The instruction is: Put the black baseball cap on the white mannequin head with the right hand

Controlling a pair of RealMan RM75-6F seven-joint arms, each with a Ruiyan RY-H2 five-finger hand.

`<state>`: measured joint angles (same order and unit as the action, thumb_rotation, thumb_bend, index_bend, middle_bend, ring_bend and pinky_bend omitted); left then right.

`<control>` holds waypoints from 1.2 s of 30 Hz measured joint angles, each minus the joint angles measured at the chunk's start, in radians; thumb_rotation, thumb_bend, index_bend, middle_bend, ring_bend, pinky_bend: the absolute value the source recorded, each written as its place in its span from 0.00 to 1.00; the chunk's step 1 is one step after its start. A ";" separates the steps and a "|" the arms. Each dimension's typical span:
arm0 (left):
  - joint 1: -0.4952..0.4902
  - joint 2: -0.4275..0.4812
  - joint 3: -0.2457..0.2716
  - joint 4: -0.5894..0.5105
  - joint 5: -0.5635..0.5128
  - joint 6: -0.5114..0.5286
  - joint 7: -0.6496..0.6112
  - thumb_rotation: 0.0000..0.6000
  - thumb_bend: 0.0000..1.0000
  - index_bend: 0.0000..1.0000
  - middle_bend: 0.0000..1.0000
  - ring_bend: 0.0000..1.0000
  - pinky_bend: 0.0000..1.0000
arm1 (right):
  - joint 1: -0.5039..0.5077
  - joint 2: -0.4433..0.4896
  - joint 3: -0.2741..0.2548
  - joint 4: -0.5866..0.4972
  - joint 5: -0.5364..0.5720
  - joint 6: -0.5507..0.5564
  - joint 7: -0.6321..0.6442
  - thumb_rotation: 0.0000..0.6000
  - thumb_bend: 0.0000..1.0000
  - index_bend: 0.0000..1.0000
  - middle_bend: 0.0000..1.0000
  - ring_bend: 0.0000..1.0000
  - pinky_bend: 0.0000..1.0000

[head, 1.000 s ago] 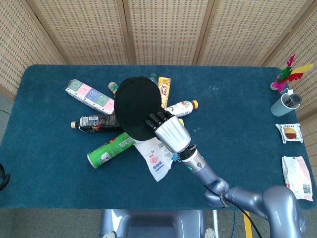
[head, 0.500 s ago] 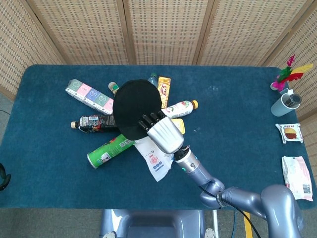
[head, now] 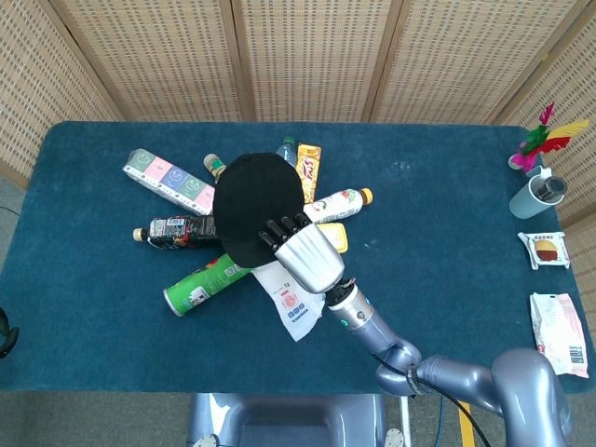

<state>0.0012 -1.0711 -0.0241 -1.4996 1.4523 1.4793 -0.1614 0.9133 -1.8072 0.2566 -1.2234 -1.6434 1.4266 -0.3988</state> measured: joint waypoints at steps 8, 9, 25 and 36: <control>0.001 0.004 -0.001 -0.005 -0.001 0.004 0.003 1.00 0.34 0.66 0.52 0.39 0.33 | -0.015 0.008 -0.019 -0.008 -0.006 -0.009 -0.005 1.00 1.00 0.46 0.44 0.52 0.68; 0.001 0.004 -0.001 -0.005 -0.001 0.004 0.004 1.00 0.34 0.66 0.52 0.39 0.33 | -0.018 0.010 -0.021 -0.012 -0.008 -0.010 -0.006 1.00 1.00 0.44 0.44 0.52 0.68; -0.002 0.004 -0.002 -0.007 0.001 0.003 0.008 1.00 0.34 0.66 0.52 0.39 0.32 | -0.045 0.036 -0.029 -0.078 -0.005 -0.032 -0.059 1.00 0.88 0.12 0.29 0.37 0.44; -0.005 0.005 -0.003 -0.016 0.003 0.003 0.019 1.00 0.34 0.66 0.52 0.39 0.32 | -0.095 0.099 -0.056 -0.151 0.025 -0.064 -0.077 1.00 0.85 0.04 0.24 0.31 0.40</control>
<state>-0.0039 -1.0657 -0.0275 -1.5154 1.4550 1.4818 -0.1426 0.8186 -1.7083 0.2003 -1.3739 -1.6188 1.3625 -0.4758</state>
